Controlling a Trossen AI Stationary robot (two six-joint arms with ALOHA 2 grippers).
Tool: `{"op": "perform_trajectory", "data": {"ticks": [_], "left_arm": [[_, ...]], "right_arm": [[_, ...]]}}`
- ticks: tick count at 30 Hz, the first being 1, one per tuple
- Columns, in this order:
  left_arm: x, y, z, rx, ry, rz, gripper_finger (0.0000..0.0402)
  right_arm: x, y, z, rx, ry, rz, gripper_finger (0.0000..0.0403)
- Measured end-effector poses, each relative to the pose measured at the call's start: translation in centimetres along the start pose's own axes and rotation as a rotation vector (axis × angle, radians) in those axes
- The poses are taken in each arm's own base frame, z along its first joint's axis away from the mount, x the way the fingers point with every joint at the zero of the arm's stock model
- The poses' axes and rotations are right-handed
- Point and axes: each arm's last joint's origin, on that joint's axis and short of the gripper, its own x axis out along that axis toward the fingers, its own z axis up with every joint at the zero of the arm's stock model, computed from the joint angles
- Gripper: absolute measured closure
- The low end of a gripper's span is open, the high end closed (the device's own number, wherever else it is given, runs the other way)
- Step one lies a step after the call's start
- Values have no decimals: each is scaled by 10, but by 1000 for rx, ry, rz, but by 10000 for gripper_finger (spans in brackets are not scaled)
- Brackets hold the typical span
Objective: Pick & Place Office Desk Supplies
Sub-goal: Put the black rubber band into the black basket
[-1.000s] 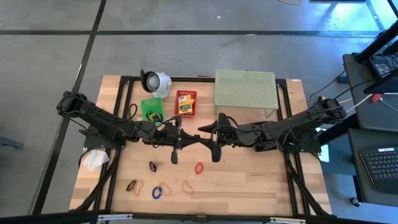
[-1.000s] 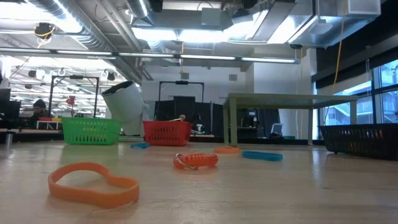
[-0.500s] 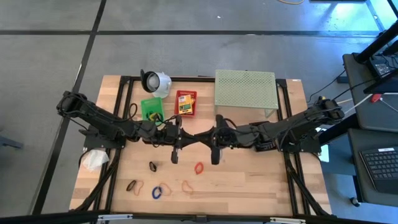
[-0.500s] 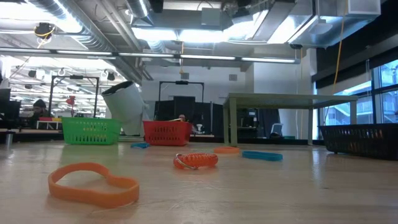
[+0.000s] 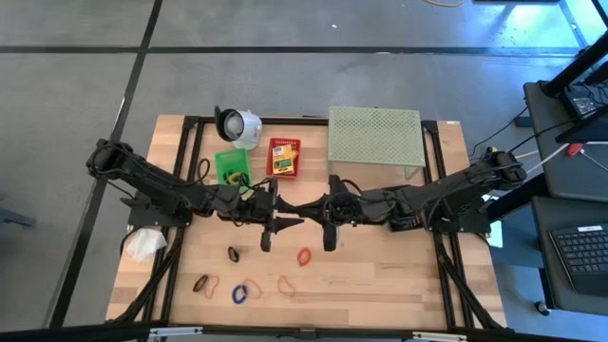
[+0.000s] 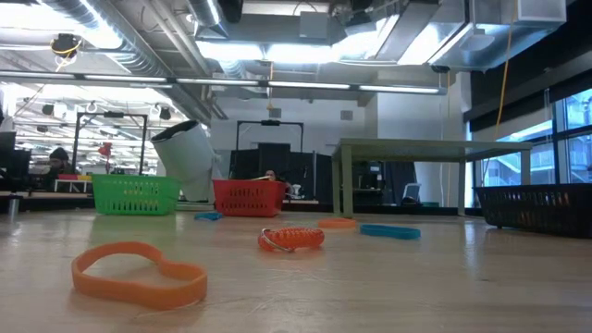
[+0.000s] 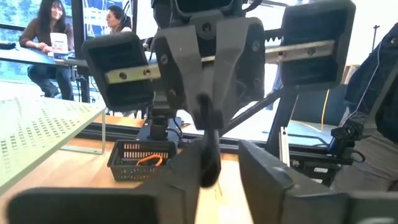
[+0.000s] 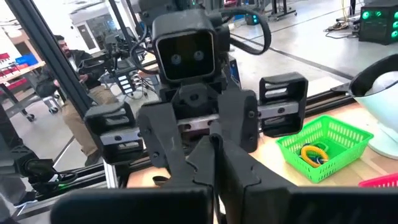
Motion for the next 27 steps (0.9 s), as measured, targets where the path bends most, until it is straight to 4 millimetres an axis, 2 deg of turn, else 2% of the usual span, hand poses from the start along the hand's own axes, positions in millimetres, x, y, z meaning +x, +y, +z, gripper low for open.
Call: {"op": "perform_trajectory", "data": {"ticks": [6,10,14,18,22,27], "left_arm": [[-3,1,3,-14,5,7,218],[-16,5,11,-10,44,83,195],[-41,12,21,-2,122,185,197],[-67,18,21,4,235,305,212],[-82,22,9,11,285,388,226],[-91,28,-16,5,284,411,237]], "right_arm": [[-9,-2,6,8,18,-19,398],[-29,-9,15,11,78,-112,398],[-59,-22,20,33,172,-265,398],[-89,-36,17,94,312,-408,398],[-110,-49,5,169,458,-566,398],[-124,-60,-10,239,605,-748,398]]}}
